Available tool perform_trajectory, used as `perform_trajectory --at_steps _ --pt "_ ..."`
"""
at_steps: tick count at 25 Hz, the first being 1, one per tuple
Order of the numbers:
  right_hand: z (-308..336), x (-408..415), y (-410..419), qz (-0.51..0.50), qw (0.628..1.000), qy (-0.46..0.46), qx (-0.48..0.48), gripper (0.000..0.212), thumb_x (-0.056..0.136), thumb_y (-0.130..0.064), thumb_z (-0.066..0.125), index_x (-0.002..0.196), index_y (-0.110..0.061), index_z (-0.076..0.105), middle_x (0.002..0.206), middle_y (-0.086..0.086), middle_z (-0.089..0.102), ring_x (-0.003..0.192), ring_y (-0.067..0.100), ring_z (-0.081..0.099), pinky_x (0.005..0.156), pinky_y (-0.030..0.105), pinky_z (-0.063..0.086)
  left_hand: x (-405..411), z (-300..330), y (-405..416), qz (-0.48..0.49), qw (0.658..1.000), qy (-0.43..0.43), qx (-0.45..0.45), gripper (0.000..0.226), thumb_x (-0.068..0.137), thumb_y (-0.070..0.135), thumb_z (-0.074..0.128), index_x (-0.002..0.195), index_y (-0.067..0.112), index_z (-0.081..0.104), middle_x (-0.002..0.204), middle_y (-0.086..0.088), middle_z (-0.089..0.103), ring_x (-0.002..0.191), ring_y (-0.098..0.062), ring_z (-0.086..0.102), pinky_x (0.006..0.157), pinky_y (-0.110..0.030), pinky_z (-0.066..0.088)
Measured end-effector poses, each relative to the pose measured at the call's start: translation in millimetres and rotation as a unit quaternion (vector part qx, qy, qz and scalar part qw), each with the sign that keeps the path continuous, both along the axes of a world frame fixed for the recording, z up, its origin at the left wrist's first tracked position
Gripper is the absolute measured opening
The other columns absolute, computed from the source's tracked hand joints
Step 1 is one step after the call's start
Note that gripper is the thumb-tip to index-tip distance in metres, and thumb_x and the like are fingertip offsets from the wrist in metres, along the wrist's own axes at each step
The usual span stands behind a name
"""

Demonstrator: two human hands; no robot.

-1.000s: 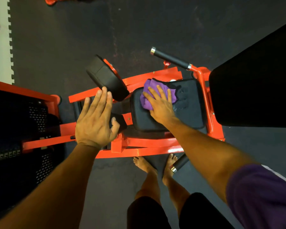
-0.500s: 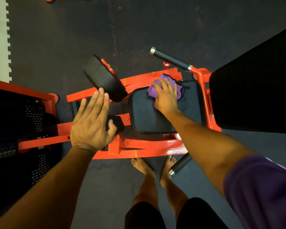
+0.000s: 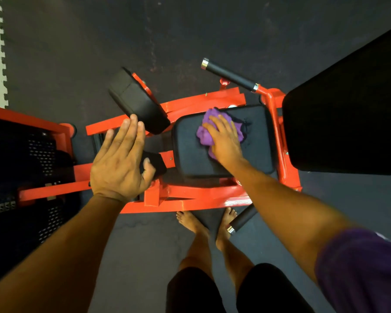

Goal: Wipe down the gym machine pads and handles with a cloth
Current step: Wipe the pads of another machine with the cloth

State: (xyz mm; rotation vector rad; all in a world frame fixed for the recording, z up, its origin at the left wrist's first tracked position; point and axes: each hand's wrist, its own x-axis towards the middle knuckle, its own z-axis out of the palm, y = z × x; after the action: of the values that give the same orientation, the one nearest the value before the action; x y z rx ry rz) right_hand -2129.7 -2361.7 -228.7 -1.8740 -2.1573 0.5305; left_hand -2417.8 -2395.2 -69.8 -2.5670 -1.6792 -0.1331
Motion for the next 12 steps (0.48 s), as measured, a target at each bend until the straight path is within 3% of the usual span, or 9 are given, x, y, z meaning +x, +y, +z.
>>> perform_trajectory --at_steps 3,5,7,9,12 --pt "8.6 2.8 27.4 -0.02 0.999 0.049 0.002 0.06 0.072 -0.001 0.058 0.13 -0.015 0.065 0.145 0.013 0.054 0.14 0.036 0.044 0.113 0.055 0.037 0.9 -0.8 -0.9 0.004 1.0 -0.004 0.004 0.076 0.09 0.033 0.041 0.157 0.0 0.033 0.166 -0.018 0.029 0.154 -0.029 0.029 0.125 -0.05 0.024" --pt "12.4 18.0 -9.3 -0.037 0.997 0.061 -0.004 0.063 0.073 0.004 0.06 0.134 -0.012 0.062 0.15 0.017 0.048 0.142 0.036 0.041 0.116 0.049 0.036 2.1 -0.6 -0.5 0.002 1.0 -0.011 0.002 0.075 0.09 0.033 0.041 0.157 0.0 0.034 0.166 -0.018 0.029 0.154 -0.029 0.029 0.125 -0.05 0.025" --pt "17.7 38.5 -68.9 -0.039 0.999 0.002 -0.028 0.076 0.069 0.002 0.071 0.141 -0.017 0.057 0.157 0.013 0.04 0.147 0.035 0.034 0.118 0.052 0.031 1.4 -0.6 -0.4 0.006 1.0 -0.012 0.005 0.075 0.091 0.033 0.042 0.158 0.001 0.033 0.166 -0.017 0.028 0.154 -0.028 0.03 0.124 -0.051 0.027" --pt "17.8 54.2 -119.6 -0.006 0.995 -0.07 -0.074 0.083 0.069 -0.014 0.07 0.149 -0.026 0.049 0.163 0.008 0.032 0.152 0.034 0.023 0.12 0.062 0.019 0.3 -1.2 -1.9 0.009 1.0 -0.016 0.009 0.075 0.091 0.033 0.042 0.159 0.002 0.033 0.167 -0.016 0.028 0.154 -0.027 0.03 0.124 -0.05 0.027" --pt "7.3 64.4 -87.2 -0.058 0.989 -0.105 -0.084 0.077 0.071 -0.023 0.061 0.147 -0.028 0.05 0.164 0.006 0.03 0.153 0.034 0.019 0.116 0.071 0.012 -0.6 -4.3 -1.8 0.012 1.0 -0.018 0.018 0.075 0.09 0.032 0.043 0.159 0.004 0.033 0.167 -0.015 0.028 0.154 -0.026 0.03 0.125 -0.048 0.025"
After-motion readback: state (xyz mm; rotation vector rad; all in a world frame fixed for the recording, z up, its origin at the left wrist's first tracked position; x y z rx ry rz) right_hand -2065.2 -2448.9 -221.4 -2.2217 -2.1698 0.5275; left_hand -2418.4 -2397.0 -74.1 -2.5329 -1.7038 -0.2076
